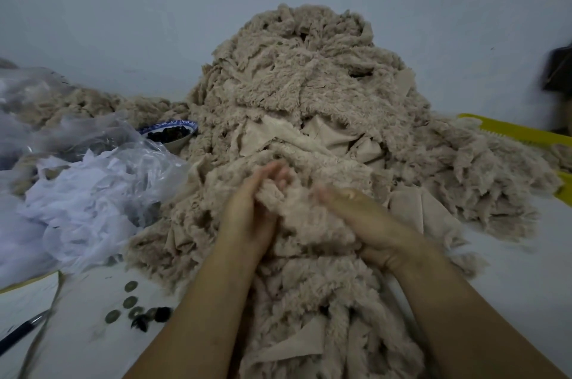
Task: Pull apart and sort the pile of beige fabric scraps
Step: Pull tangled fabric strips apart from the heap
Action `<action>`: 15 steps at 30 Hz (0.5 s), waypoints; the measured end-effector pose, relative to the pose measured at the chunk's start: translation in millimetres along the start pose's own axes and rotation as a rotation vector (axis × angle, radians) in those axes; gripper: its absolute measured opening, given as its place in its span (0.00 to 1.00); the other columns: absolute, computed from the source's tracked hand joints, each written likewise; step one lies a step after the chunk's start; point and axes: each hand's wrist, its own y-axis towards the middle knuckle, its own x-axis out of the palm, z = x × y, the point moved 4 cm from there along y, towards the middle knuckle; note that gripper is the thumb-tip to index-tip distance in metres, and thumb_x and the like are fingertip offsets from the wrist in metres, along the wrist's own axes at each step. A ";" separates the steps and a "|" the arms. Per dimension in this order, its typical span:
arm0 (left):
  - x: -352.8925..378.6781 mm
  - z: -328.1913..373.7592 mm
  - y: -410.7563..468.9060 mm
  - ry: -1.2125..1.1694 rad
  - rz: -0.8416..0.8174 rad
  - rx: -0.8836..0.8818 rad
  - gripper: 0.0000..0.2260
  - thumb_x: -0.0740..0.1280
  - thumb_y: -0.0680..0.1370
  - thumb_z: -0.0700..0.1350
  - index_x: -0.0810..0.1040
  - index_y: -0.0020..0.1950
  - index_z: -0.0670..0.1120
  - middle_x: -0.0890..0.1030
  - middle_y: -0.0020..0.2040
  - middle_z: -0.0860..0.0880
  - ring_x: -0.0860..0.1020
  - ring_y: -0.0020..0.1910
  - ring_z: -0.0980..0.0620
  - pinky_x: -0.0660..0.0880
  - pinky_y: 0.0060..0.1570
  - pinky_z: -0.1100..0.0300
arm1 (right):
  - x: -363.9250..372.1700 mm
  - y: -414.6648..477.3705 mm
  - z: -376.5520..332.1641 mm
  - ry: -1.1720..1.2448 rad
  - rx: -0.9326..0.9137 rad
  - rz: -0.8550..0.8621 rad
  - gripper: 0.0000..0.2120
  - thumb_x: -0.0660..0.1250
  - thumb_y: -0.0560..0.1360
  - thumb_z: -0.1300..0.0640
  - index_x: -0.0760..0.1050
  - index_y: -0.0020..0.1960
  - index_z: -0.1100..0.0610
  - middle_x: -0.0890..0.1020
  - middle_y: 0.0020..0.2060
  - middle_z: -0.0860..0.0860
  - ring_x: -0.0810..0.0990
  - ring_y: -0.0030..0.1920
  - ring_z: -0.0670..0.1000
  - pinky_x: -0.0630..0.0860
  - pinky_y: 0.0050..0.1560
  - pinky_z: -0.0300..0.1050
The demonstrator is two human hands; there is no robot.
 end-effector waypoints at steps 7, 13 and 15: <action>-20.8 11.4 14.9 -0.337 0.142 0.058 0.14 0.59 0.85 0.48 0.80 0.57 0.40 0.83 0.53 0.46 0.80 0.57 0.51 0.77 0.57 0.54 | -42.2 -1.5 -14.4 0.529 -0.289 0.399 0.22 0.69 0.68 0.33 0.73 0.27 0.49 0.74 0.22 0.46 0.77 0.24 0.47 0.77 0.30 0.39; 0.0 -2.6 3.6 0.051 -0.128 -0.002 0.24 0.54 0.82 0.59 0.82 0.63 0.45 0.84 0.59 0.47 0.81 0.59 0.52 0.77 0.55 0.57 | -55.8 9.1 1.5 -0.535 -0.149 0.716 0.23 0.66 0.78 0.48 0.73 0.37 0.68 0.78 0.38 0.61 0.76 0.36 0.54 0.70 0.36 0.37; 8.1 -15.2 -2.3 0.164 -0.194 -0.019 0.24 0.58 0.80 0.60 0.82 0.64 0.47 0.84 0.59 0.47 0.80 0.60 0.52 0.76 0.58 0.57 | -36.2 12.6 0.7 -0.725 -0.274 0.585 0.17 0.64 0.80 0.48 0.75 0.38 0.60 0.76 0.44 0.52 0.74 0.45 0.46 0.68 0.46 0.35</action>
